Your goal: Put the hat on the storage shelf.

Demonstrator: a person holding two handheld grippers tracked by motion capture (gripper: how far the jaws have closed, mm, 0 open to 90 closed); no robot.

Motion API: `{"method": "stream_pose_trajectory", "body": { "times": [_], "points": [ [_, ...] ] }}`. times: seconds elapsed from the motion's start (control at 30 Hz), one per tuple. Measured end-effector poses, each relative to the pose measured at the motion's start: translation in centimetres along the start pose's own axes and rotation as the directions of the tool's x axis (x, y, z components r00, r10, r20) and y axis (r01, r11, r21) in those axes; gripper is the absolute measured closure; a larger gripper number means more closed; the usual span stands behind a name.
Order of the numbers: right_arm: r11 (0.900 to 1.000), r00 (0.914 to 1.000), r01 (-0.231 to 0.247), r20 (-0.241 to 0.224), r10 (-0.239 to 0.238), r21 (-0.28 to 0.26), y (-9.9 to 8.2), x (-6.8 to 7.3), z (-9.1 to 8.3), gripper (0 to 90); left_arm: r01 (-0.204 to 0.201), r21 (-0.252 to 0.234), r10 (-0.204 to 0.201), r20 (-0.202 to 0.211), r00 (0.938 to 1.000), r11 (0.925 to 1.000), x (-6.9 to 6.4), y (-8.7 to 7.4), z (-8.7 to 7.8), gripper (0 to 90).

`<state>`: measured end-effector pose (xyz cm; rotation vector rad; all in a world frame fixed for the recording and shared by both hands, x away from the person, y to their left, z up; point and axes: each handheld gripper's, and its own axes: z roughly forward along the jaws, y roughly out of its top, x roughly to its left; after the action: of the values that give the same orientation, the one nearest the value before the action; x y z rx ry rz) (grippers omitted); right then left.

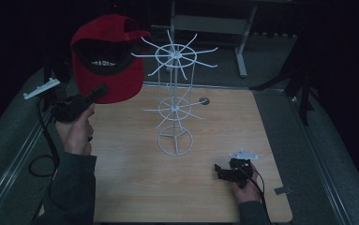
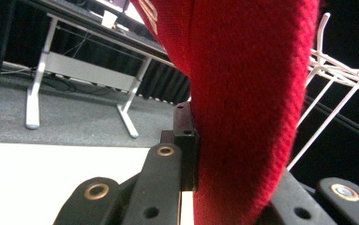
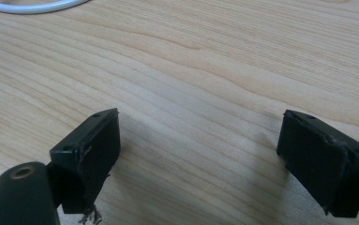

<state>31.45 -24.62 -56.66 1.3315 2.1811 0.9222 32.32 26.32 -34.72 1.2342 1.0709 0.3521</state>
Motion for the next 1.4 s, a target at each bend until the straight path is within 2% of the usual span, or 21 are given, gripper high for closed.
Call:
{"method": "stream_pose_trajectory", "body": {
  "times": [0.33, 0.93, 1.03, 1.2, 1.4],
  "points": [
    [1.0000, 1.0000, 0.000, 0.000, 0.000, 0.000, 0.0, 0.0, 0.0, 13.4, -0.010, -0.006, 0.010, 0.027, 0.9996, 0.9999, -0.5, 0.1, 0.2, 84.9],
    [1.0000, 1.0000, 0.000, 0.000, 0.000, 0.000, 0.0, 0.0, 0.0, 13.4, -0.025, 0.023, 0.023, 0.065, 0.9976, 0.9994, -0.5, -0.7, 0.1, 84.9],
    [1.0000, 1.0000, 0.000, 0.000, 0.000, 0.000, 0.0, 0.0, 0.0, 13.4, -0.017, 0.033, 0.014, 0.084, 0.9964, 0.9993, -0.4, -1.3, 0.2, 84.8],
    [1.0000, 1.0000, 0.000, 0.000, 0.000, 0.000, 0.0, 0.0, 0.0, 13.4, 0.001, 0.061, -0.006, 0.073, 0.9973, 0.9982, 0.1, -2.3, 0.7, 84.7],
    [1.0000, 1.0000, -0.002, 0.000, 0.002, 0.000, 0.0, 0.0, 0.0, 13.4, -0.004, 0.105, -0.003, 0.058, 0.9983, 0.9944, 0.8, -3.5, 0.6, 84.6]
  ]
}}
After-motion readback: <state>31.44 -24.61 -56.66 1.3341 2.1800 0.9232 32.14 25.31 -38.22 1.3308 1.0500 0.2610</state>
